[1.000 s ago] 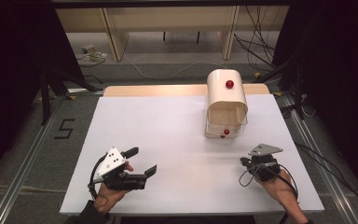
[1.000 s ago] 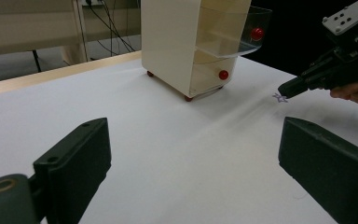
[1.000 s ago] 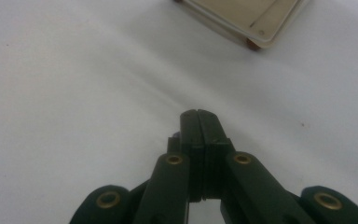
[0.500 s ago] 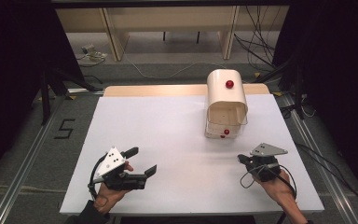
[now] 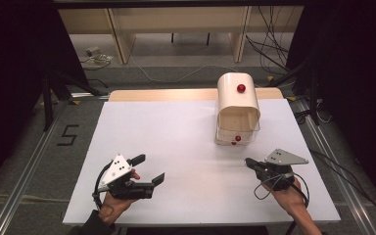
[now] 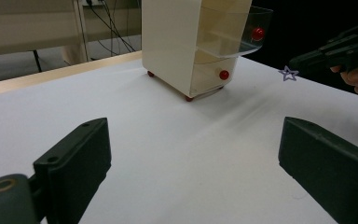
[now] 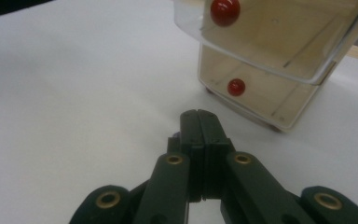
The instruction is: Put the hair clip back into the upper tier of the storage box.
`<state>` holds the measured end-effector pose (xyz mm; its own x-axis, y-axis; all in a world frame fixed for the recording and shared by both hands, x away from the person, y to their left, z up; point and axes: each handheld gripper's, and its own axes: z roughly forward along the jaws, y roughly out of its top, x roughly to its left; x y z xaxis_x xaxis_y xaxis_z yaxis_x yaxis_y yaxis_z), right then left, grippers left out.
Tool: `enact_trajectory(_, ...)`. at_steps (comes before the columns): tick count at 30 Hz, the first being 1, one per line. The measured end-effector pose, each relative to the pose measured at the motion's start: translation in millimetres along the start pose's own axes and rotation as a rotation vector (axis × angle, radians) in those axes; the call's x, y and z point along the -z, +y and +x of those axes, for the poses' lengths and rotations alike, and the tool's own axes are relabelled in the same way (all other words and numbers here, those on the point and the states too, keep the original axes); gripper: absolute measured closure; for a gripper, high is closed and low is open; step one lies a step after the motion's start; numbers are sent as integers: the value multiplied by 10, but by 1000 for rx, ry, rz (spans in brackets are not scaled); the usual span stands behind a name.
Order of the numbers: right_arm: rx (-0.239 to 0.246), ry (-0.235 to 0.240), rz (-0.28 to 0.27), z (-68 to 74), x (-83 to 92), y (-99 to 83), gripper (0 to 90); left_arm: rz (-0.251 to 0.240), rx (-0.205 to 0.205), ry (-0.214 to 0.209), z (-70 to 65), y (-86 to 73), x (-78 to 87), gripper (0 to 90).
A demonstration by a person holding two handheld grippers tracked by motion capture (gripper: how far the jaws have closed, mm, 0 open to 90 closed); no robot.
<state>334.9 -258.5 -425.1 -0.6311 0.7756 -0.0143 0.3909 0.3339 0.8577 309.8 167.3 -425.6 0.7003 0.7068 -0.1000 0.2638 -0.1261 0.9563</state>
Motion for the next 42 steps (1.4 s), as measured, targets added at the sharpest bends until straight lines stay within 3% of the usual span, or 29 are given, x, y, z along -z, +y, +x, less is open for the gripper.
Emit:
enact_trajectory(16, -44, 95, -104, 78, 52, 190, 900, -1, -2, 1, 2, 2, -1, 88)
enact_trajectory(23, 11, 99, -133, 205, 74, 316, 900, 2, 2, 1, 2, -2, -9, 88)
enact_trajectory(42, 28, 107, -186, 187, 80, 574, 900, -1, 3, 1, 8, 0, -12, 88)
